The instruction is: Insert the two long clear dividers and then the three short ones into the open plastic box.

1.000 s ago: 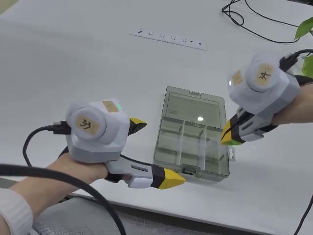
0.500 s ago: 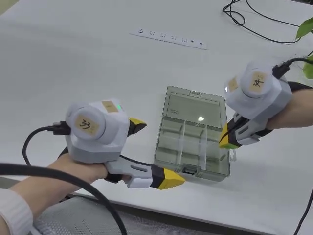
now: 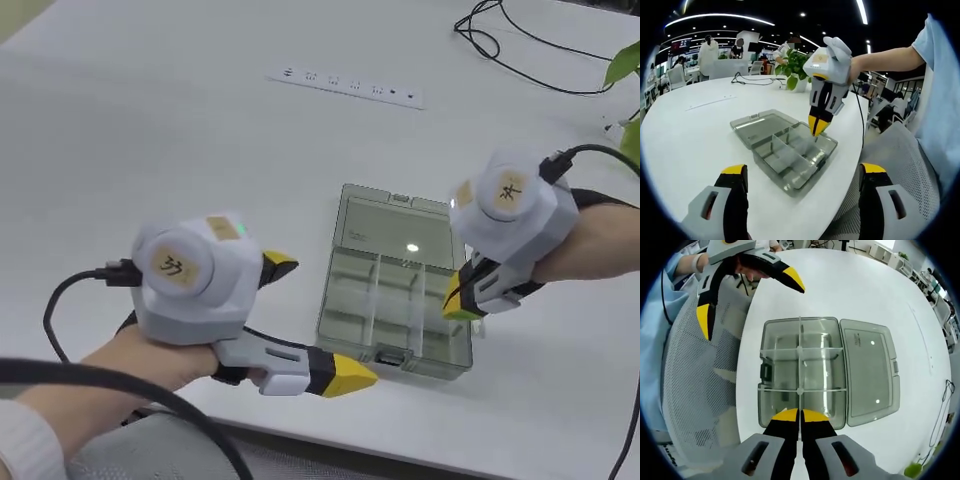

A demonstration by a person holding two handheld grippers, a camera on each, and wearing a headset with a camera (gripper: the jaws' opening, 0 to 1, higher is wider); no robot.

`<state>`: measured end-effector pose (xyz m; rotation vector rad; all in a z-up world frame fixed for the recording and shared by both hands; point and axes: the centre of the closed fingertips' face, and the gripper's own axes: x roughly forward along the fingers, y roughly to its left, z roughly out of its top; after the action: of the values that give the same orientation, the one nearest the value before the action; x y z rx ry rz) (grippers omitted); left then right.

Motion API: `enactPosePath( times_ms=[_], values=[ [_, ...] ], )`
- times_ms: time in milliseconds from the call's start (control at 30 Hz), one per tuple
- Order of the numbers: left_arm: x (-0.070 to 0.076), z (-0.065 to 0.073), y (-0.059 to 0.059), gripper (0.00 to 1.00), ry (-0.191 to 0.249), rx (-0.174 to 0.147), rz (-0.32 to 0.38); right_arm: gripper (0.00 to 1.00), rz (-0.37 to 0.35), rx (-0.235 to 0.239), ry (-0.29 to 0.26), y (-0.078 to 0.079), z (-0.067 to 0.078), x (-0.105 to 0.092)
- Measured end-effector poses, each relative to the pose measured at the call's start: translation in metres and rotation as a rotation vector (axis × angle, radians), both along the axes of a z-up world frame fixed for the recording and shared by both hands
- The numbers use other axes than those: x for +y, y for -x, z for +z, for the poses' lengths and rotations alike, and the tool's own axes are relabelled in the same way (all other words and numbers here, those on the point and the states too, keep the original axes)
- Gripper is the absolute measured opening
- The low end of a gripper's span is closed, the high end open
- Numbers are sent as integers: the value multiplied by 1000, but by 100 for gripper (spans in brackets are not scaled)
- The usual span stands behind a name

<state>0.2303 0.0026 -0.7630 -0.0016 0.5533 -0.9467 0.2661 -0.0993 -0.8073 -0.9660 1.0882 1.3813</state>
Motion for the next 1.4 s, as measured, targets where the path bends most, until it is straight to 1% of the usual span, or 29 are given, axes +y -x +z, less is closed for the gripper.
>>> enactPosePath(
  times_ms=[167,333,433,467,500,533,567,600,633,667,700,767,833,867,900,967,1000,1033,1067,1100,1133,1167,1200,1233,1267,1300,1333,1367,1400],
  values=[
    [-2,1,0,94,3,-1,-1,2,-3,-2,-5,1,0,0],
    [-2,2,3,94,-1,3,-6,3,10,-13,-19,5,1,0],
    [-1,3,3,94,-4,1,-4,3,13,-26,-47,4,0,-1],
    [0,3,3,94,-4,0,-3,7,15,-40,-58,2,-1,-2],
    [0,3,3,94,-4,-1,-2,15,18,-48,-68,2,-1,-1],
    [1,4,3,94,-8,-2,1,28,-6,-69,-119,1,1,1],
    [3,4,2,94,-9,-4,6,36,-15,-67,-177,5,4,5],
    [4,5,2,94,-7,-6,12,44,-28,-63,-222,9,8,8],
    [6,5,2,94,-4,-7,20,49,-89,-55,-250,13,11,6],
    [7,5,2,94,-3,-7,23,51,-106,-55,-258,14,12,5],
    [10,4,2,94,-2,-7,35,55,-144,-67,-323,19,17,6],
    [12,3,3,95,0,0,47,68,-201,-88,-365,24,21,2],
    [14,3,5,95,-2,-3,53,81,-252,-103,-394,26,21,-6],
    [15,3,6,96,-2,1,56,85,-293,-121,-431,28,24,-10],
    [15,3,7,96,-1,1,58,89,-336,-130,-453,32,26,-15],
    [17,3,8,97,-8,-1,67,95,-392,-141,-462,38,27,-25],
    [18,3,9,98,-13,-4,70,99,-428,-169,-469,38,28,-32],
    [19,3,9,98,-16,-8,72,100,-453,-188,-479,38,29,-37],
    [20,4,10,99,-19,-10,75,100,-494,-201,-498,41,32,-43],
    [21,4,10,100,-24,-11,77,100,-541,-210,-503,42,33,-49],
    [22,5,10,100,-33,-18,78,100,-593,-228,-522,41,33,-53],
    [23,6,10,100,-45,-31,80,100,-640,-259,-549,39,36,-56],
    [27,6,9,100,-76,-49,90,100,-714,-307,-587,37,40,-62],
    [32,5,8,100,-105,-73,109,100,-810,-373,-633,34,46,-68],
    [37,2,6,100,-128,-78,141,100,-827,-432,-659,34,50,-71],
    [45,-2,5,100,-175,-90,184,100,-831,-521,-708,34,58,-71],
    [47,-3,5,100,-188,-103,201,100,-814,-555,-712,38,59,-71],
    [52,-8,5,100,-239,-115,203,100,-833,-577,-705,40,58,-72],
    [57,-10,3,100,-298,-131,199,100,-818,-593,-650,40,55,-76]
  ],
)
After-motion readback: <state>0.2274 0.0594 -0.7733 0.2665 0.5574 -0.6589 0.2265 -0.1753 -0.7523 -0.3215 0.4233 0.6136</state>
